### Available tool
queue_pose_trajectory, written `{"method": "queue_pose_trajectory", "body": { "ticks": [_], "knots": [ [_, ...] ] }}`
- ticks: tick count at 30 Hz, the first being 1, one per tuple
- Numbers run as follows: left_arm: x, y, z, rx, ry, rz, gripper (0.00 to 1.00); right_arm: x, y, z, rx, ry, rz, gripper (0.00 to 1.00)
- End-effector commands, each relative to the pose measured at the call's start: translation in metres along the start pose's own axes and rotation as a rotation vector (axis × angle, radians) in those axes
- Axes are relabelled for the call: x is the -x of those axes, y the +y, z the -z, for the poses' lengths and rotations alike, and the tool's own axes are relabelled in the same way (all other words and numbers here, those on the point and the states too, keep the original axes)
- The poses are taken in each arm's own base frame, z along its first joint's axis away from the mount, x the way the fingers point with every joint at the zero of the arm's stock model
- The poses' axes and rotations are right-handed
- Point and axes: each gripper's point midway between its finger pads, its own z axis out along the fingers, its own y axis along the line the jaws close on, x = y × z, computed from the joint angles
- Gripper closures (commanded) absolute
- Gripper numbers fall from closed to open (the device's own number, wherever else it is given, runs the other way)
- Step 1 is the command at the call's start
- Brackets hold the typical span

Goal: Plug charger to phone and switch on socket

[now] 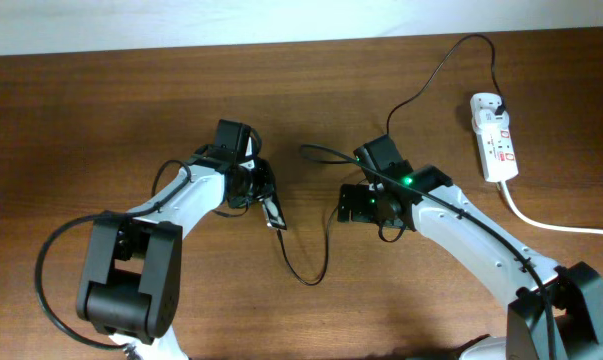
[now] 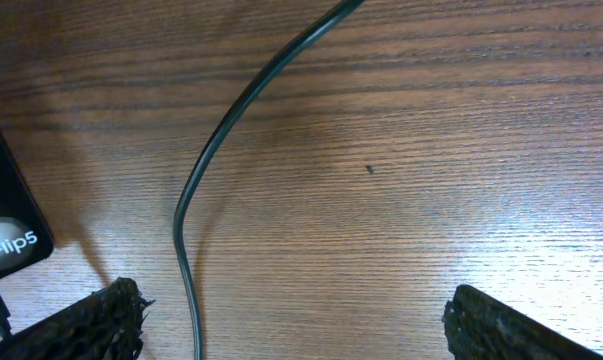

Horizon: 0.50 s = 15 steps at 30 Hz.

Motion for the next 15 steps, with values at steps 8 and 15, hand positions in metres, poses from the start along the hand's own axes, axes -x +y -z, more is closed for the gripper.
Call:
{"method": "queue_pose_trajectory", "body": {
  "ticks": [8,15],
  "knots": [
    [0.0039,0.0179,-0.0014,0.095,-0.037,-0.021,0.92,0.0055,-0.0019,0.0051,-0.008,-0.026,-0.002,0.01],
    [0.0038,0.0179,-0.0014,0.095,-0.037,-0.022,0.86,0.0055,-0.0019,0.0051,-0.008,-0.026,-0.002,0.01]
  ]
}}
